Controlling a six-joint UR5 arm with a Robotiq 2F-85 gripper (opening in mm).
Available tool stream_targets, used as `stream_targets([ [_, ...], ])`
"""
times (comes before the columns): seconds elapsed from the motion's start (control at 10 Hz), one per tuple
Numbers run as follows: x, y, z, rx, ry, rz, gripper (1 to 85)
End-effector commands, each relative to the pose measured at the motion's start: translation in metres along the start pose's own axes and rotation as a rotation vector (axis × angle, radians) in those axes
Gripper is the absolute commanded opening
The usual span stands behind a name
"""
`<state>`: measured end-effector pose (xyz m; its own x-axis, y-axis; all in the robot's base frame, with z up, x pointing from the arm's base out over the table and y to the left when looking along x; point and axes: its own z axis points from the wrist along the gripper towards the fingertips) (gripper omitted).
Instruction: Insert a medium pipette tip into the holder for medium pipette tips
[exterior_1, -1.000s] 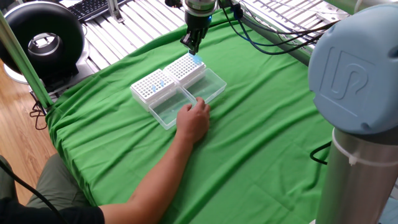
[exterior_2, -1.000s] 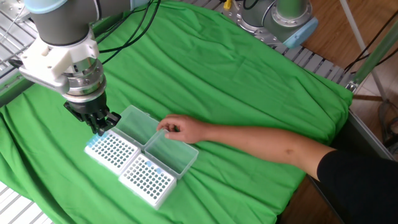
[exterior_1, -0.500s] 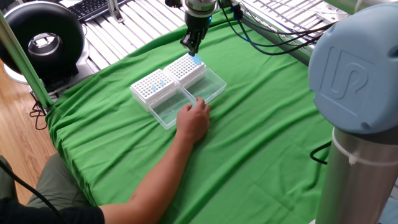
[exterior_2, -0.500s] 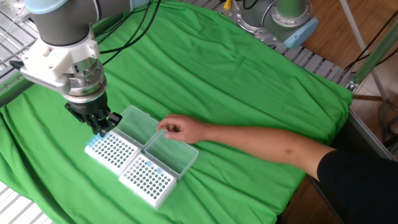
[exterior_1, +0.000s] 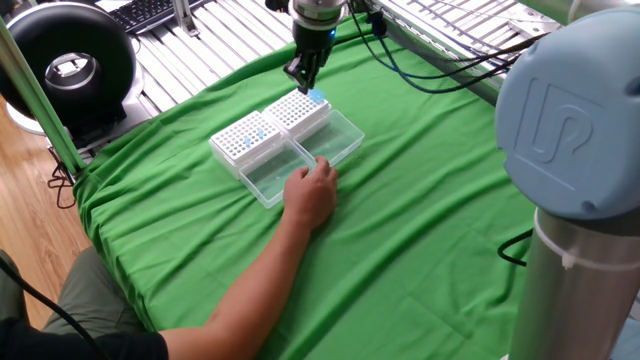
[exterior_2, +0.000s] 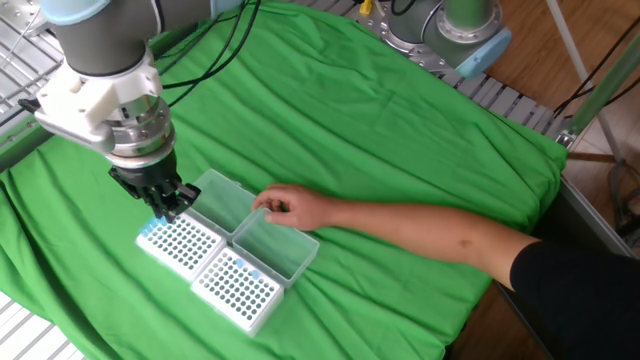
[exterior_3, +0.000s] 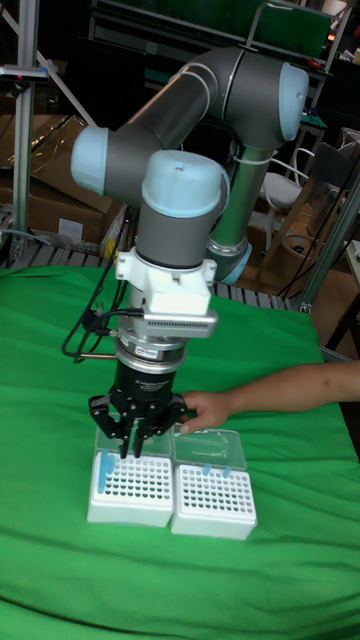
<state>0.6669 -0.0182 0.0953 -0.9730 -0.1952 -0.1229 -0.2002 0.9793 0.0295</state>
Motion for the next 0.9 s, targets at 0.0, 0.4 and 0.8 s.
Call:
stream_targets([
  [0.0,-0.006,0.045,-0.001,-0.015,0.010,0.117,22.7],
  [0.4,-0.006,0.090,-0.004,0.002,0.047,0.215,22.7],
  [0.8,0.000,0.108,0.005,0.001,0.035,0.236,28.3],
])
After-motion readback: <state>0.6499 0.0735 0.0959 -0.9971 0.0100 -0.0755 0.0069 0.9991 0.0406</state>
